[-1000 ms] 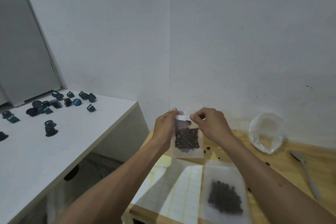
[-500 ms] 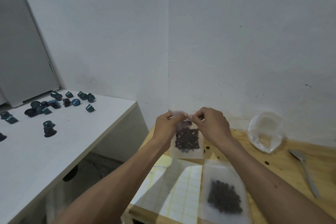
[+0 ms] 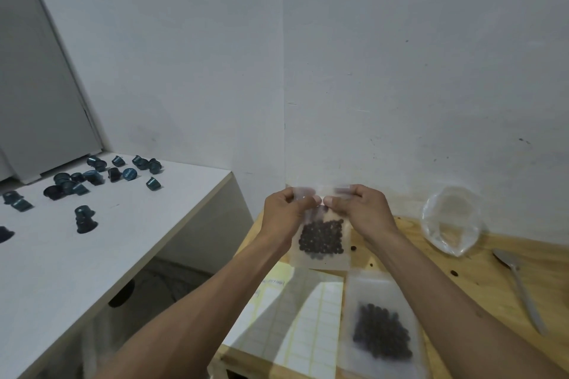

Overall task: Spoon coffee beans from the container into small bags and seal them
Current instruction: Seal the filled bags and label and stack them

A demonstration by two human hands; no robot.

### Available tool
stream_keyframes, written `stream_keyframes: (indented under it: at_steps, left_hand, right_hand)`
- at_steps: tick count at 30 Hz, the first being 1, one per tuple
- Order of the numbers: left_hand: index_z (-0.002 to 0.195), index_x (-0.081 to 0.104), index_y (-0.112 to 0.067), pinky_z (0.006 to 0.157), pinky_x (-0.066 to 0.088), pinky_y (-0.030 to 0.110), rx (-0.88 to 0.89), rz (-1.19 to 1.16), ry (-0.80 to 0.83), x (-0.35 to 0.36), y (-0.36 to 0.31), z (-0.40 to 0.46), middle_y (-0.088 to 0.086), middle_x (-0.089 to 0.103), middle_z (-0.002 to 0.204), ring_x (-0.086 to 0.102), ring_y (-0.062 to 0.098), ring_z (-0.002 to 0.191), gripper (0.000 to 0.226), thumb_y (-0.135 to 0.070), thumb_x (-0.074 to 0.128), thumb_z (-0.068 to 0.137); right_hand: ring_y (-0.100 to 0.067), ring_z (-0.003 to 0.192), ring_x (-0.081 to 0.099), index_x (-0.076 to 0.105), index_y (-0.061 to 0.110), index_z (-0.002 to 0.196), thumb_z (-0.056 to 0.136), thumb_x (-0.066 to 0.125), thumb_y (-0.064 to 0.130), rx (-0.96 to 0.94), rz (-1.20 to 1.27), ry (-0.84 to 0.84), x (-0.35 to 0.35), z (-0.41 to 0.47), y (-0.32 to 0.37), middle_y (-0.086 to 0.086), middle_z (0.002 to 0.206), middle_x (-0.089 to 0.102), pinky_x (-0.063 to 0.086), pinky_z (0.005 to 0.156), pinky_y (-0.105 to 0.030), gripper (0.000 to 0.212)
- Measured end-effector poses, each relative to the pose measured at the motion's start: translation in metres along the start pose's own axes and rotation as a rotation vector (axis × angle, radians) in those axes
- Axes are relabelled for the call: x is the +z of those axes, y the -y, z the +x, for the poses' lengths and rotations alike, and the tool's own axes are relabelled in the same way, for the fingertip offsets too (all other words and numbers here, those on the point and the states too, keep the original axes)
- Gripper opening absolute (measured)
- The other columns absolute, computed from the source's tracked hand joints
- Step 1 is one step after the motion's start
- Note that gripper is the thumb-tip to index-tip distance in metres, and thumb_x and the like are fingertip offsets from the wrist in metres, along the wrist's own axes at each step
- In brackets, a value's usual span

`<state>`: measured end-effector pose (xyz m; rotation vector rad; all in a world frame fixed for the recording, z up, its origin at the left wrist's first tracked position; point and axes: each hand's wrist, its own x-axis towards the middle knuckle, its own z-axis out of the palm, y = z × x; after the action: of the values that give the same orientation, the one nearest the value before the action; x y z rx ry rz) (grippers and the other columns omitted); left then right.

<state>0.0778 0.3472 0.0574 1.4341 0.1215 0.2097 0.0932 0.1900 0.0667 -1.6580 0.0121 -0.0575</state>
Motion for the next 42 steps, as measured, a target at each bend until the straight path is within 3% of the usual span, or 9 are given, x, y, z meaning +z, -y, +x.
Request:
stream_keyframes:
  at_steps: [4,10,15,21,26,29,31,36,42]
  left_hand:
    - [0.1,0.078,-0.008,0.082,0.061,0.034,-0.001,0.055,0.023,-0.003,0.001,0.004,0.013,0.079,0.094,0.077,0.027,0.087,0.017,-0.01,0.082,0.083]
    - [0.108,0.072,-0.002,0.07,0.062,0.029,-0.007,0.08,0.127,-0.016,-0.007,0.005,0.016,0.073,0.093,0.077,0.021,0.077,0.028,-0.004,0.084,0.082]
    - [0.138,0.053,-0.031,0.078,0.062,0.028,0.281,0.358,0.027,-0.025,0.004,0.009,-0.001,0.065,0.1,0.073,0.015,0.082,0.069,-0.015,0.087,0.081]
    - [0.124,0.072,-0.021,0.077,0.056,0.019,0.576,0.651,0.075,-0.028,0.015,0.009,-0.006,0.057,0.104,0.066,-0.002,0.081,0.034,-0.025,0.079,0.09]
    - [0.114,0.076,-0.017,0.076,0.05,0.009,0.526,0.616,0.104,-0.023,0.016,0.011,-0.004,0.059,0.103,0.062,-0.007,0.079,0.025,-0.021,0.08,0.089]
    - [0.093,0.074,-0.029,0.074,0.053,0.015,0.422,0.518,0.069,-0.02,0.01,0.01,-0.003,0.066,0.104,0.065,-0.002,0.08,0.011,-0.022,0.081,0.088]
    - [0.087,0.073,-0.025,0.074,0.057,0.024,0.322,0.429,0.071,-0.018,0.008,0.011,-0.001,0.072,0.101,0.071,0.008,0.079,0.008,-0.022,0.08,0.089]
    - [0.092,0.073,-0.009,0.073,0.059,0.026,0.245,0.383,0.064,-0.013,0.009,0.013,0.0,0.076,0.092,0.072,0.009,0.073,0.007,-0.016,0.075,0.093]
    - [0.091,0.074,-0.009,0.077,0.062,0.031,0.152,0.398,0.088,-0.017,0.014,0.016,0.002,0.076,0.086,0.075,0.015,0.078,0.008,-0.016,0.072,0.096]
  right_hand:
    - [-0.017,0.089,0.076,0.066,0.013,0.117,0.08,0.085,0.012,-0.014,-0.002,-0.023,0.001,0.001,-0.002,-0.002,0.096,0.078,0.06,0.09,-0.038,0.041]
    - [-0.015,0.086,0.076,0.064,0.016,0.12,0.086,0.079,0.012,-0.057,-0.071,-0.033,-0.002,0.002,-0.005,0.001,0.095,0.077,0.06,0.086,-0.036,0.038]
    - [-0.013,0.089,0.072,0.056,0.018,0.127,0.086,0.08,0.022,-0.073,-0.095,-0.058,-0.001,0.005,0.001,-0.001,0.106,0.073,0.055,0.079,-0.028,0.048]
    - [-0.002,0.081,0.066,0.054,0.02,0.121,0.089,0.078,0.02,-0.072,-0.074,-0.044,-0.002,0.004,0.005,0.005,0.097,0.07,0.046,0.064,-0.016,0.041]
    - [-0.013,0.079,0.069,0.057,0.018,0.115,0.089,0.076,0.014,-0.048,-0.024,-0.029,-0.005,0.006,0.0,-0.007,0.104,0.075,0.048,0.066,-0.022,0.032]
    - [-0.014,0.075,0.067,0.059,0.017,0.119,0.089,0.076,0.016,-0.038,-0.051,-0.047,-0.007,0.006,-0.001,-0.009,0.105,0.076,0.049,0.067,-0.024,0.034]
    - [-0.01,0.071,0.067,0.057,0.015,0.129,0.09,0.076,0.018,-0.04,-0.062,-0.048,-0.008,0.006,0.0,-0.009,0.11,0.074,0.048,0.065,-0.02,0.043]
    - [-0.017,0.093,0.073,0.06,0.015,0.129,0.081,0.084,0.032,-0.05,-0.092,0.04,-0.007,0.005,-0.002,-0.001,0.111,0.074,0.059,0.089,-0.04,0.056]
    - [-0.017,0.087,0.073,0.075,0.021,0.095,0.084,0.083,0.023,-0.074,-0.203,0.026,-0.002,0.006,-0.003,0.003,0.093,0.077,0.06,0.09,-0.044,0.014]
